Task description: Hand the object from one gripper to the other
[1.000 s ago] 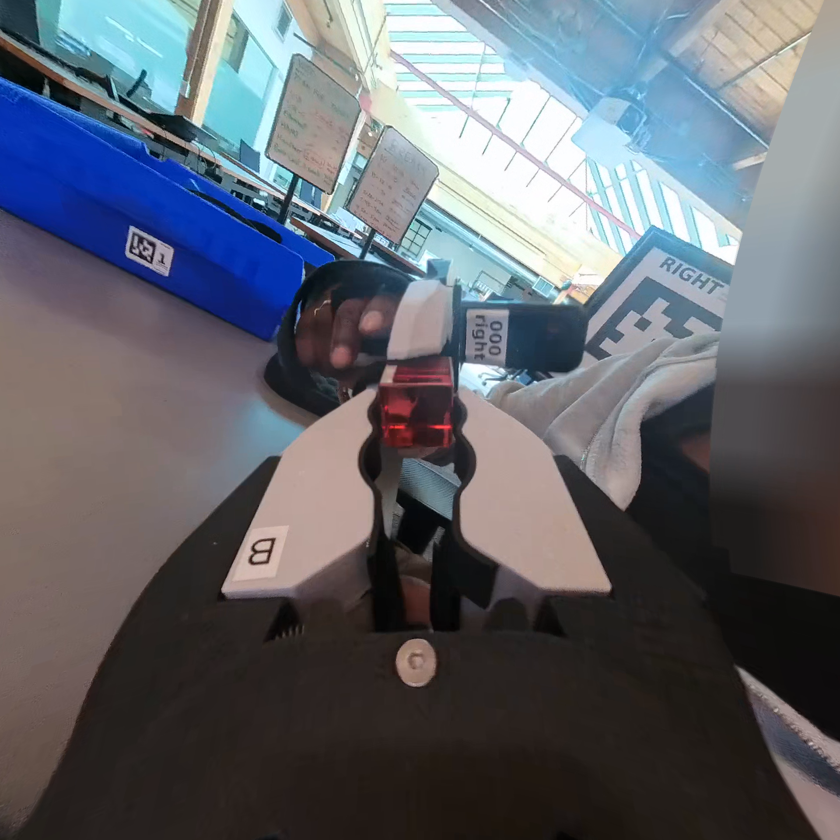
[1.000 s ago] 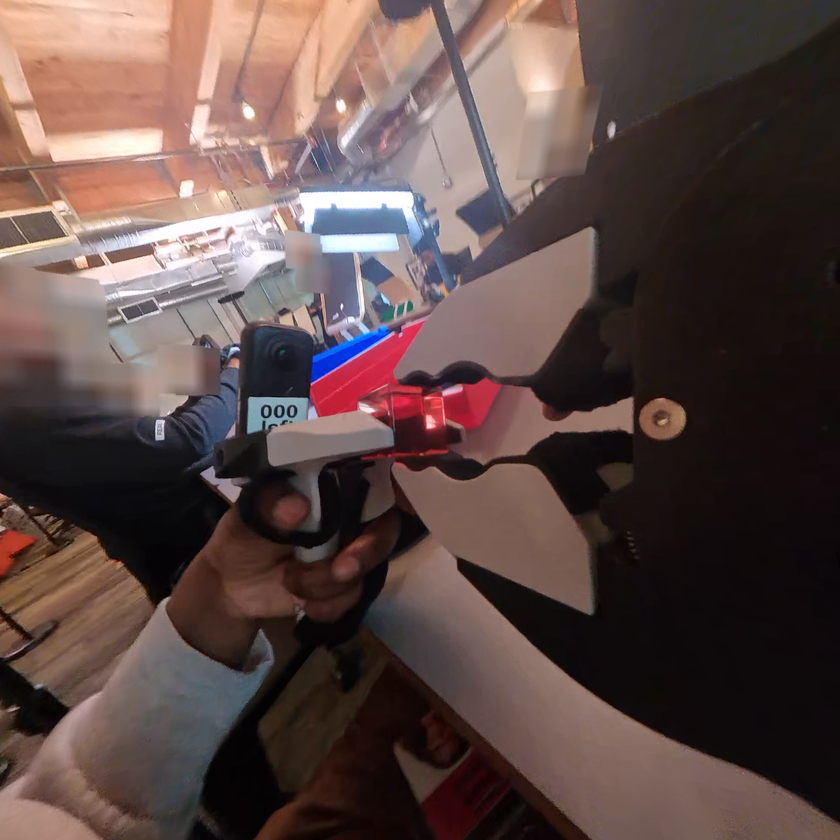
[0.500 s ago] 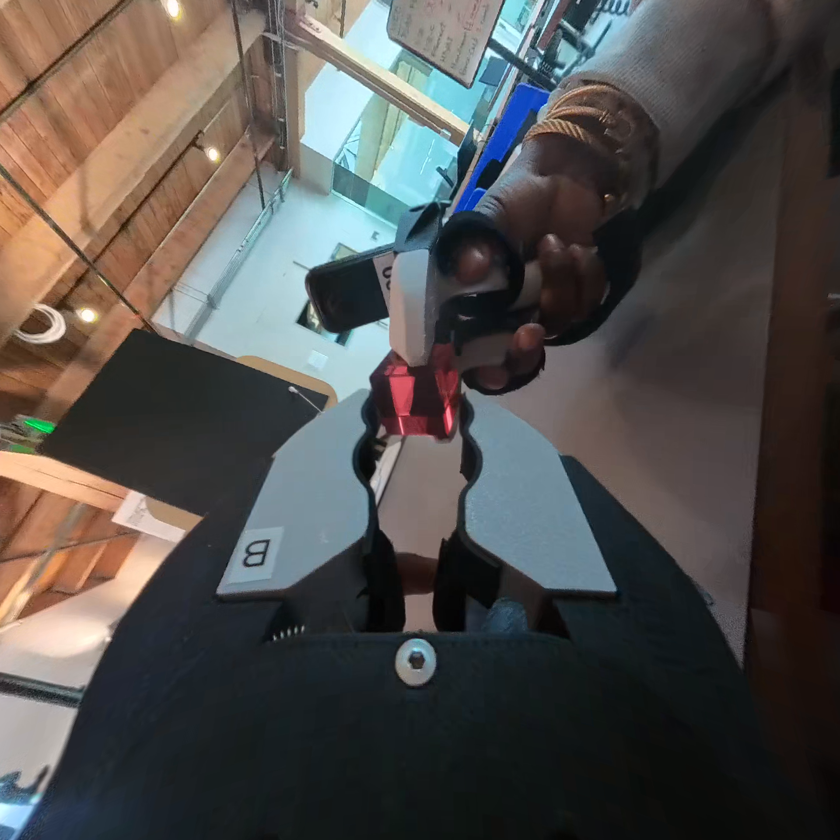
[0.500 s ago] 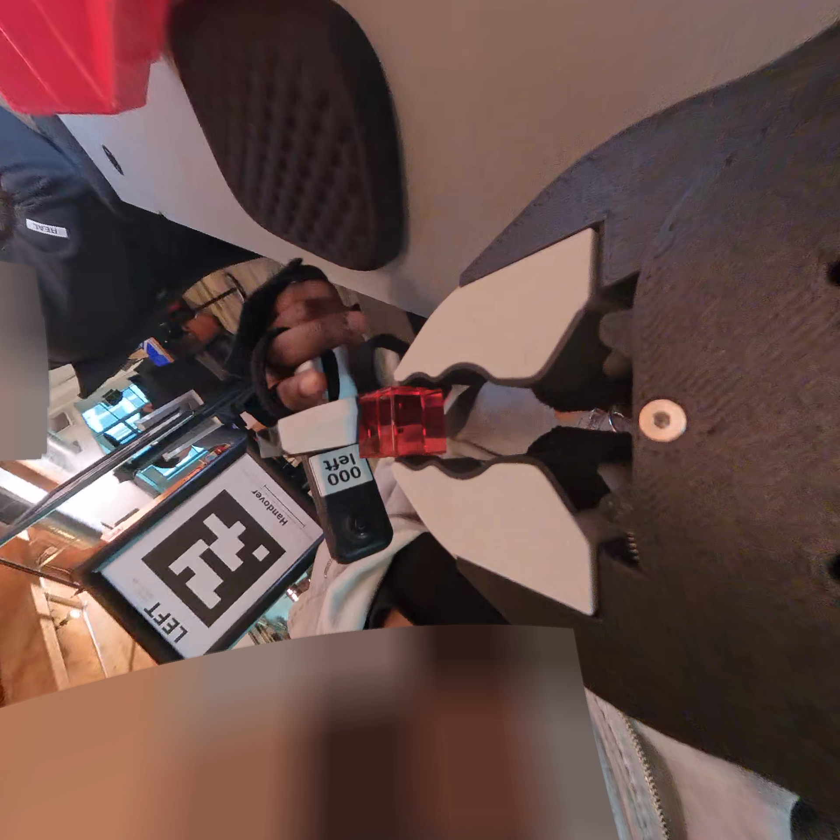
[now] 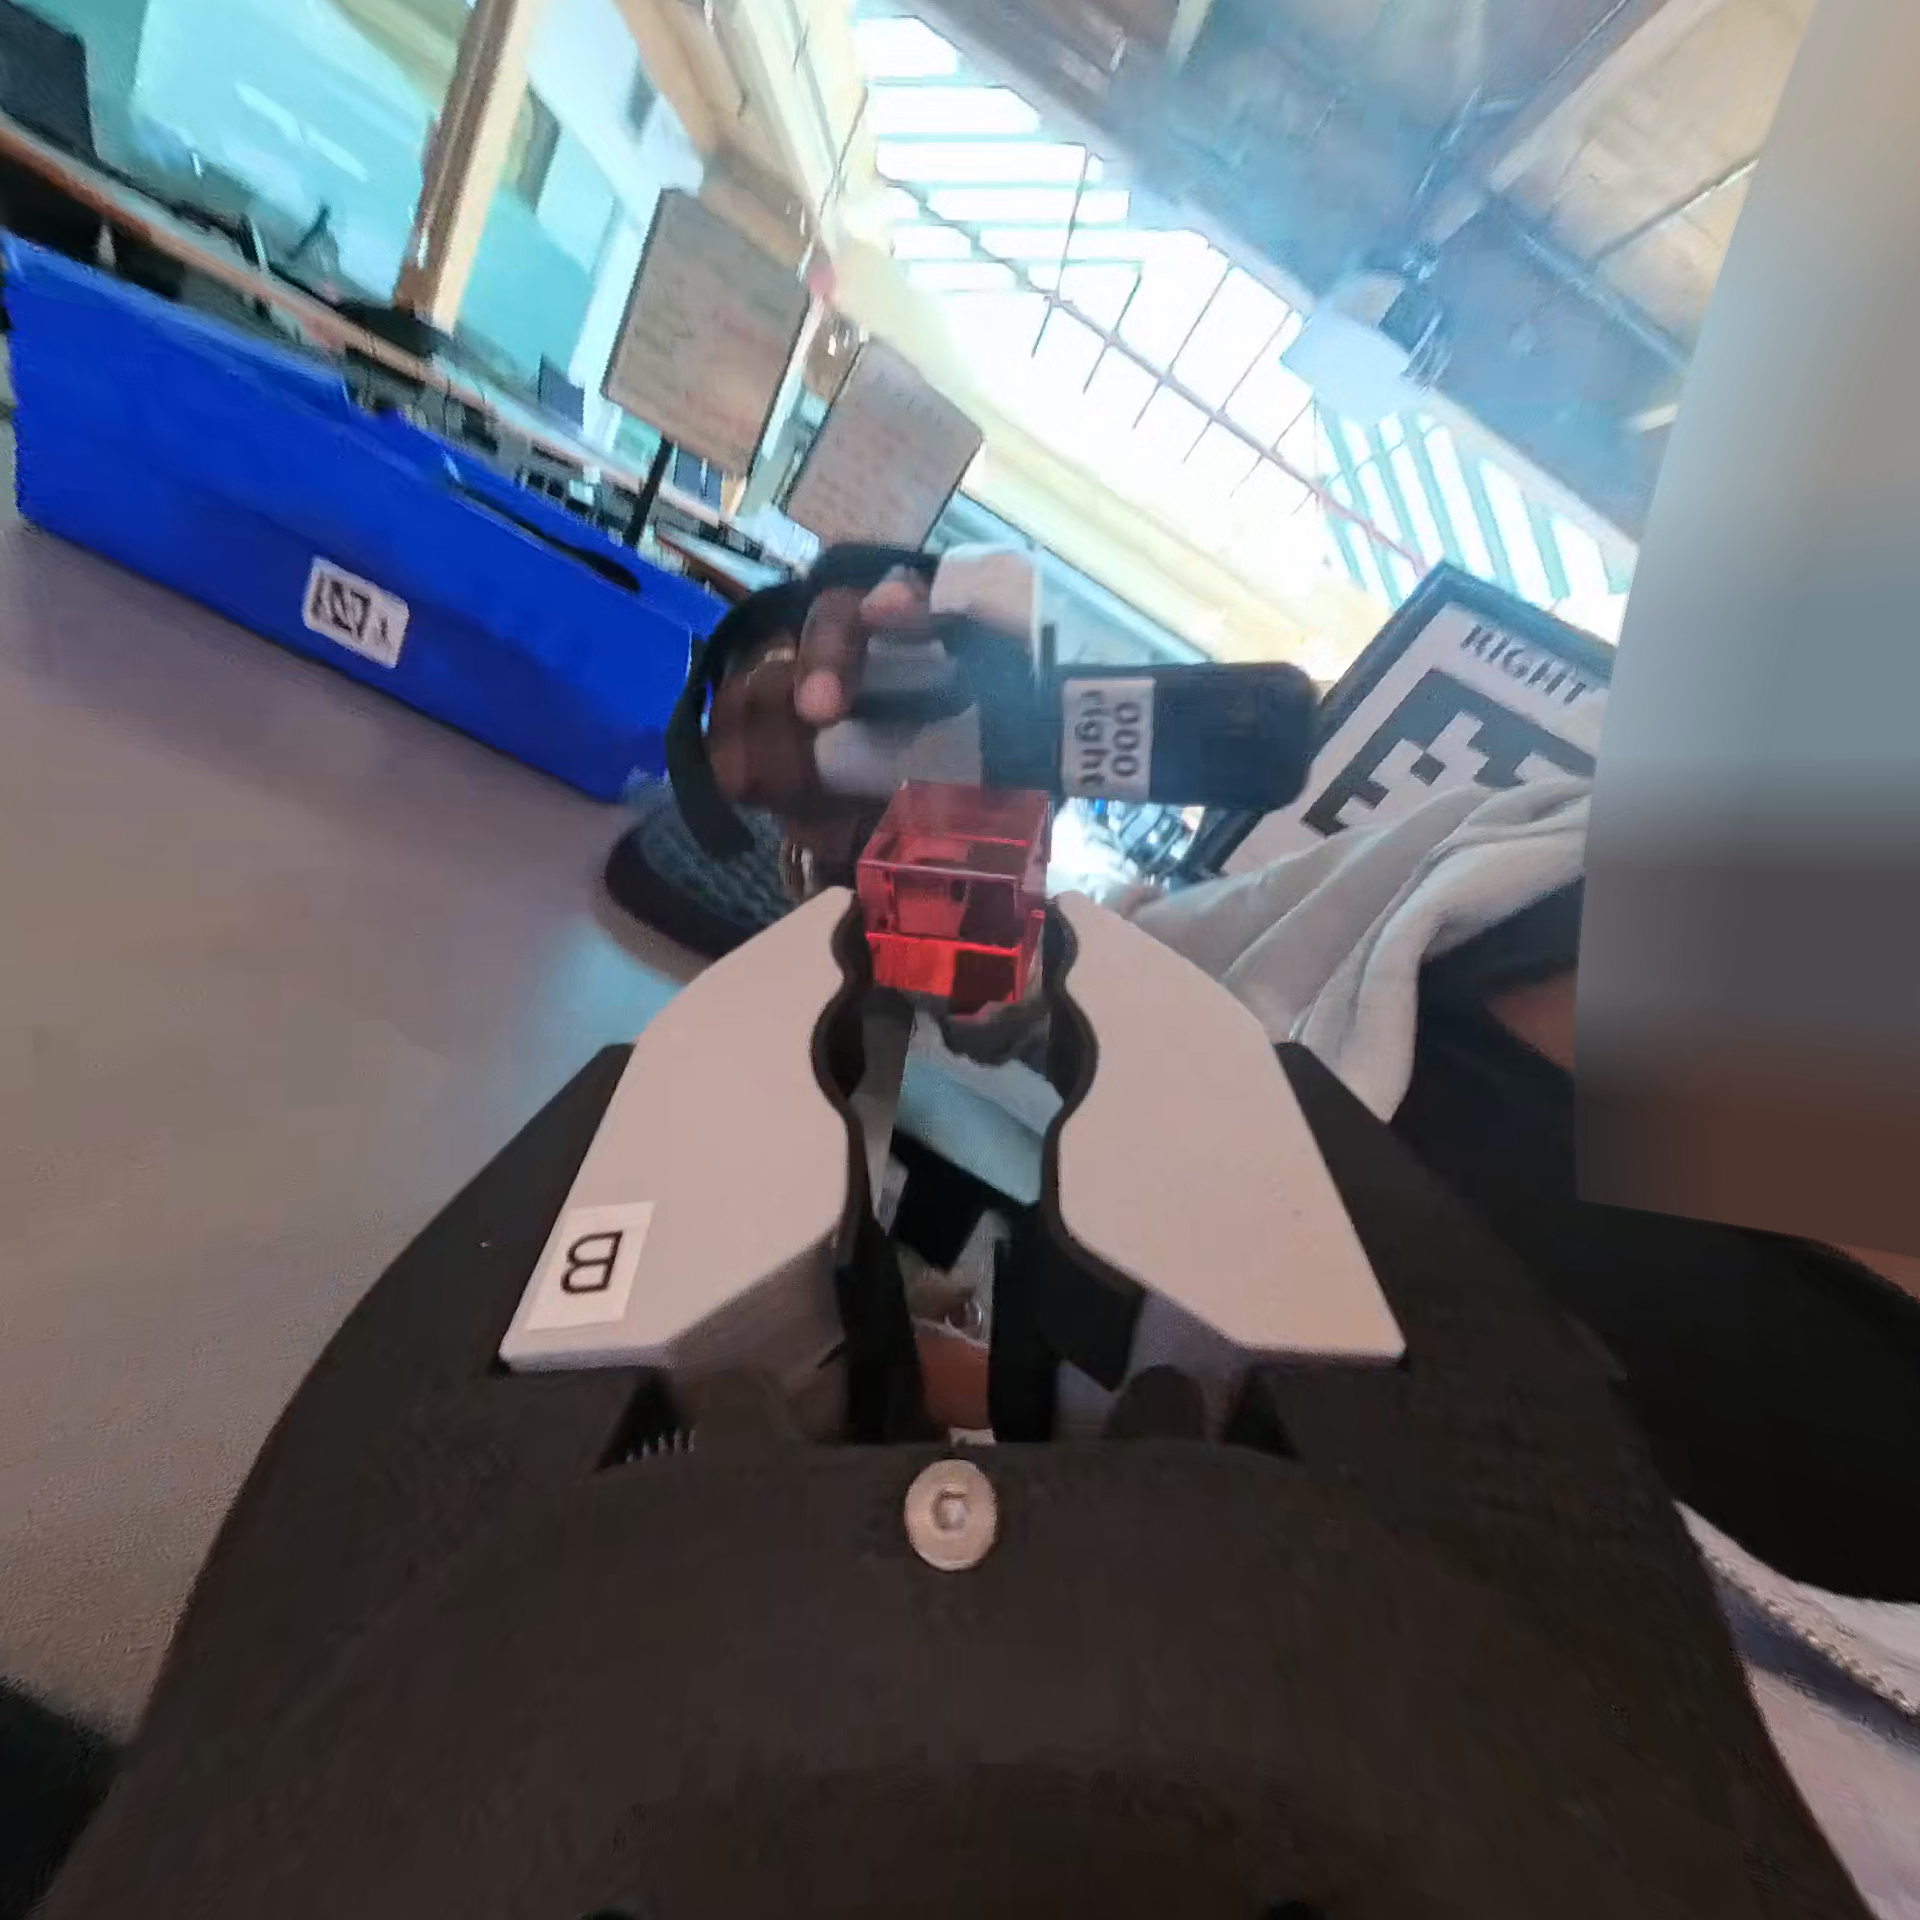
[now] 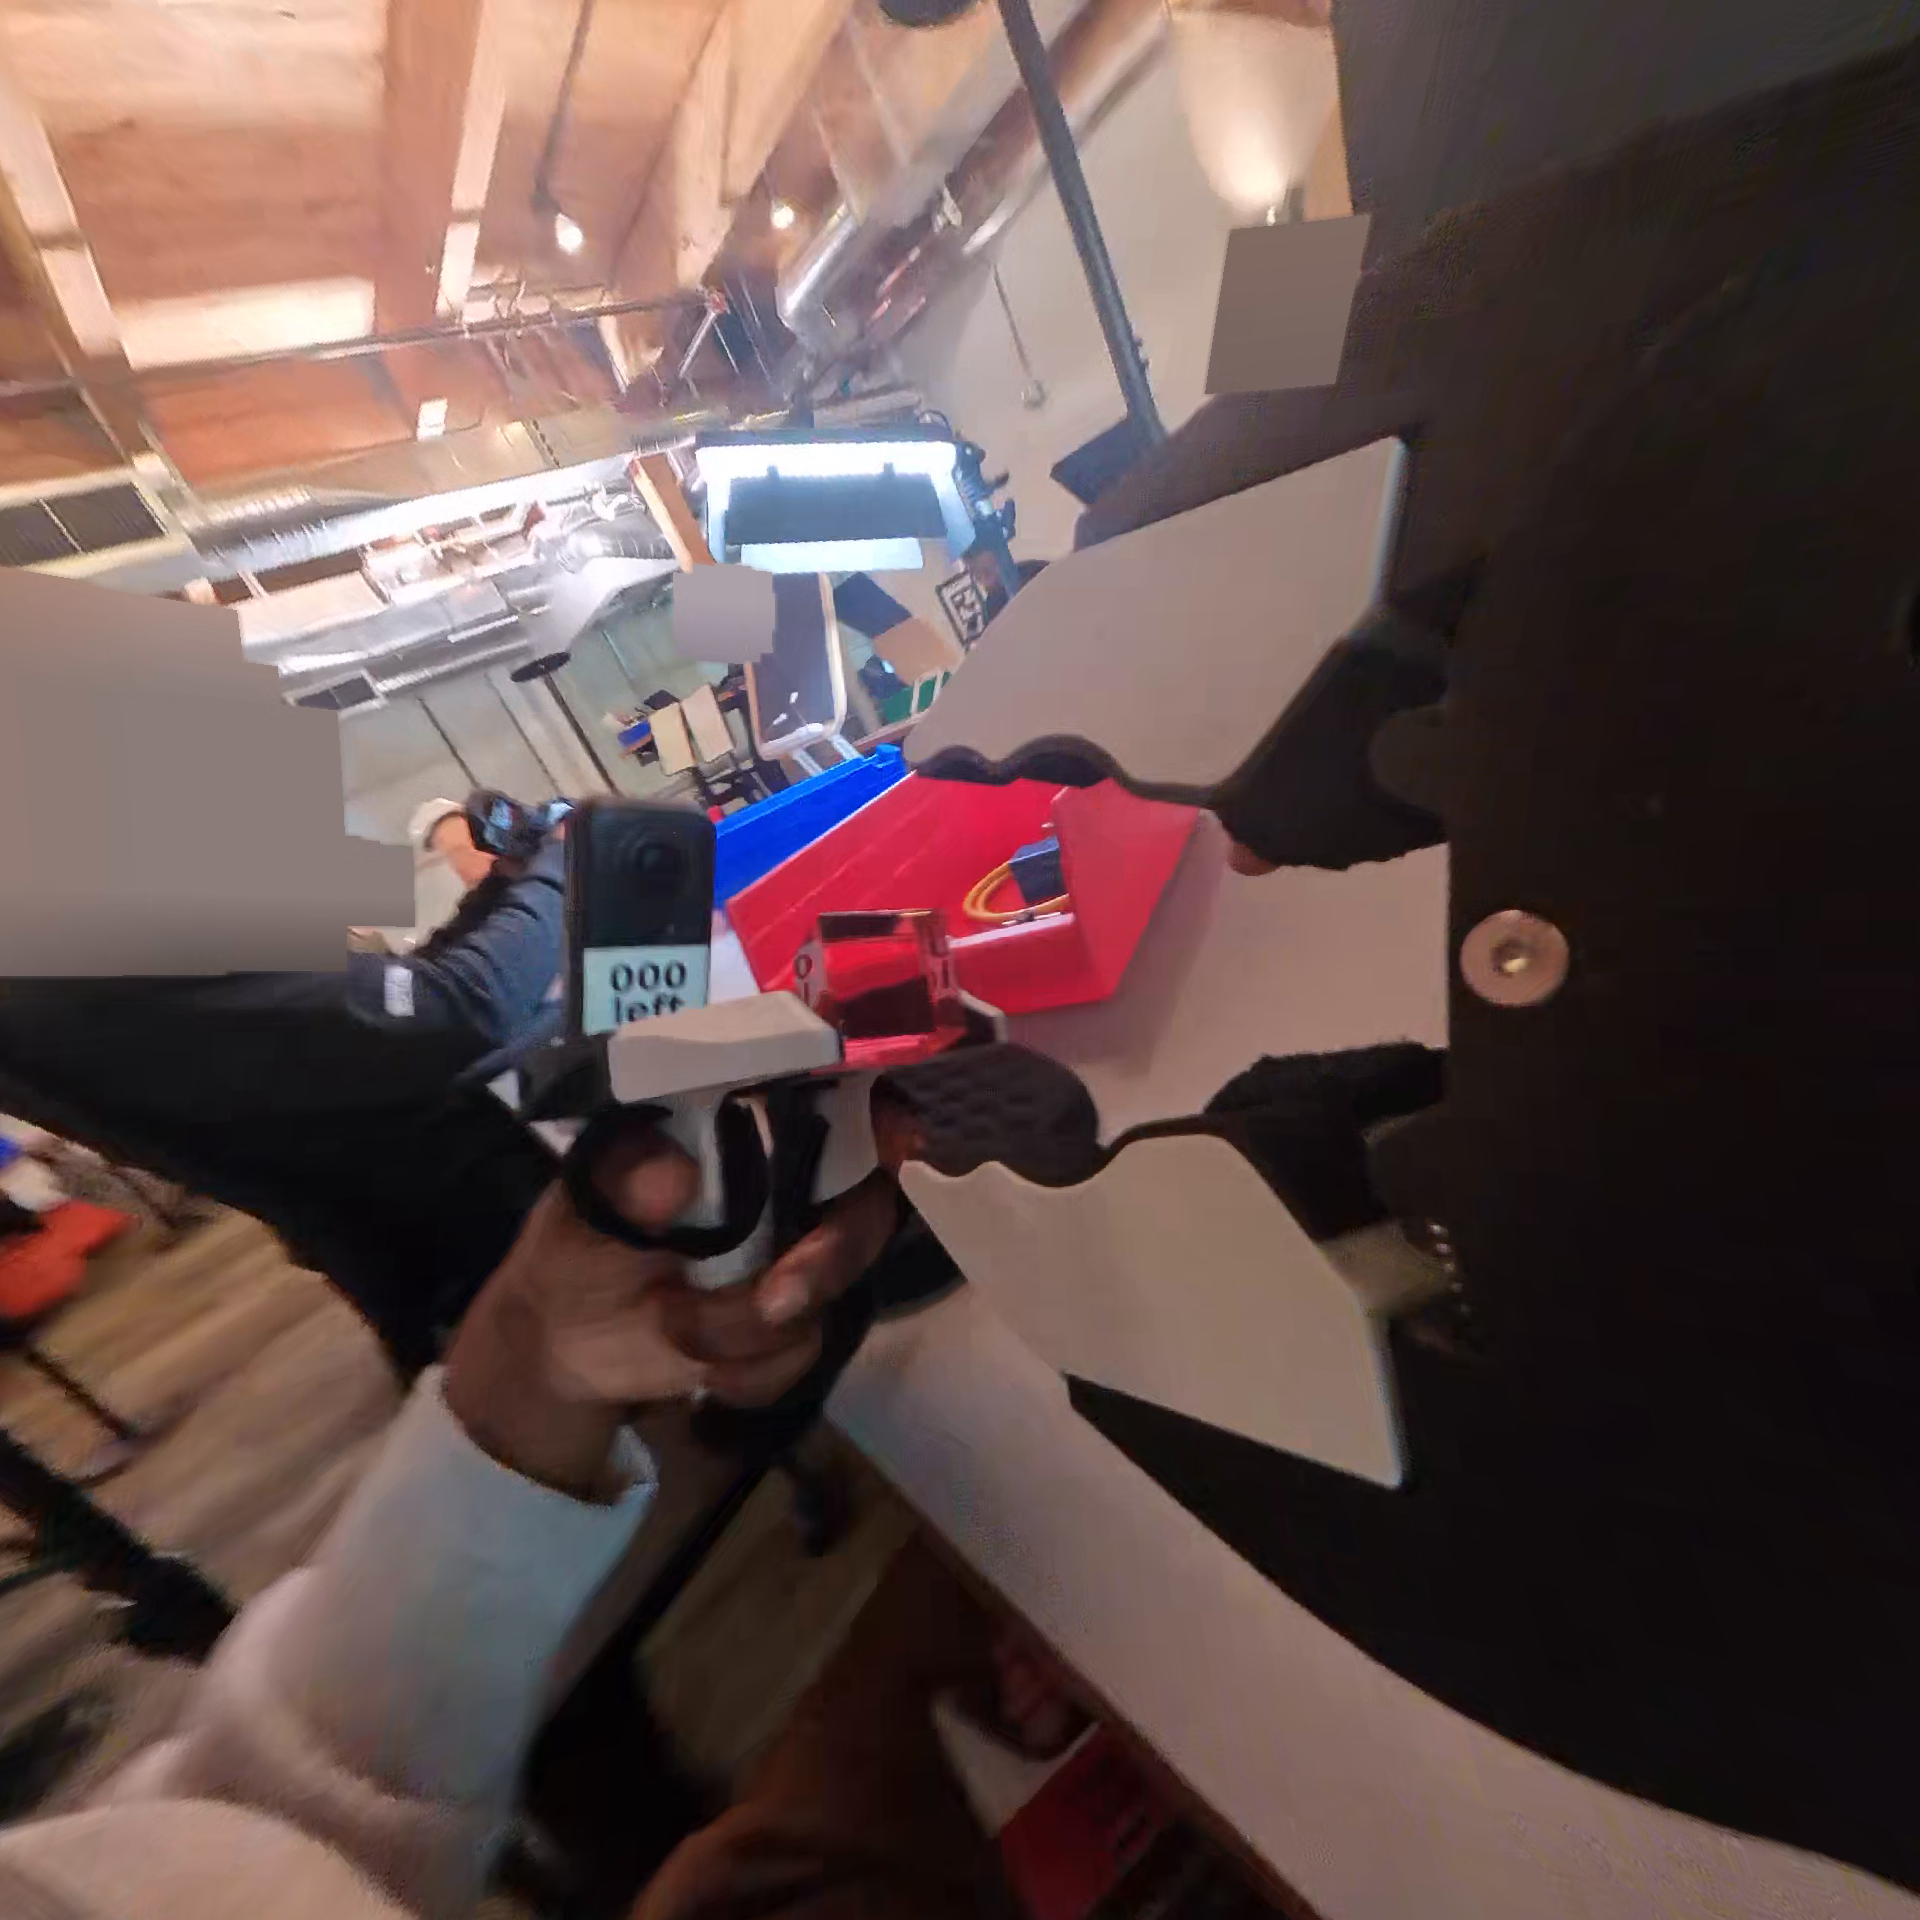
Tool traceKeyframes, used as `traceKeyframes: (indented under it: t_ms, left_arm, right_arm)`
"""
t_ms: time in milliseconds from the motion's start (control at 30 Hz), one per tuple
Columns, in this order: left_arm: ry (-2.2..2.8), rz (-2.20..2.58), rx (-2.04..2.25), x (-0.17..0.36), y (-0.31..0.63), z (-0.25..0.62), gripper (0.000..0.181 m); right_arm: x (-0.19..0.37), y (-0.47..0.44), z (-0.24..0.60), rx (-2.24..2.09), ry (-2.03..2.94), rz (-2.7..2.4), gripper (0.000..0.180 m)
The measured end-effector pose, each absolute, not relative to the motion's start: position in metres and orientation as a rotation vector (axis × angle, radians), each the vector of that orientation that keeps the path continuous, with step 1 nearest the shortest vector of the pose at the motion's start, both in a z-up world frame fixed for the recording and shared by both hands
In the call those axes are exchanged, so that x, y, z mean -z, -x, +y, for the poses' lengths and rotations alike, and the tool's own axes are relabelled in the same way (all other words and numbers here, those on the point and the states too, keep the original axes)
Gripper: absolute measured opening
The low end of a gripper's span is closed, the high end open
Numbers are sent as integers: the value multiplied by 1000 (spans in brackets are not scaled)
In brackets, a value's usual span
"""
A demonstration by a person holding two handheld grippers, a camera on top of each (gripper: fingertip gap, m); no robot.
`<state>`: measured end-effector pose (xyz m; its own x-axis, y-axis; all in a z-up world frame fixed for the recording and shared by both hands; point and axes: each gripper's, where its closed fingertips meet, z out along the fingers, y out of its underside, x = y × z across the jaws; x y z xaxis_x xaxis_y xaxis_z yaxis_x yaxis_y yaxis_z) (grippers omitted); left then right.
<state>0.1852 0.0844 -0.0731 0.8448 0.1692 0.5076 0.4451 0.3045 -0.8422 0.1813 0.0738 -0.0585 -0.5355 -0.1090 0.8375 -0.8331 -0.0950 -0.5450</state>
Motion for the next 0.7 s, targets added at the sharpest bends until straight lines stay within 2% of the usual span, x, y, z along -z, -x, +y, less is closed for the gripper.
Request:
traceKeyframes:
  t_ms: [67,133,233,367,500,600,700]
  left_arm:
    - [1309,-574,236,78,-189,93,31]
    - [1352,-579,250,83,-190,98,31]
    - [1371,-566,164,84,-186,96,35]
    - [1299,-594,-196,69,-165,71,75]
    - [1258,-656,-636,55,-146,26,120]
    - [1240,-699,-763,42,-145,-2,131]
    - [1167,-682,-906,24,-150,-32,134]
  right_arm:
    - [68,-183,67,-1584,-1085,-1619,63]
    - [76,-187,64,-1553,-1148,-1649,30]
    - [81,-185,64,-1577,-1120,-1782,28]
    - [53,-158,76,-1725,-863,-1902,28]
    - [6,-85,115,-1677,-417,-1970,28]
    - [-17,-16,171,-1411,-81,-2040,28]
    - [-13,45,240,-1060,219,-2123,28]
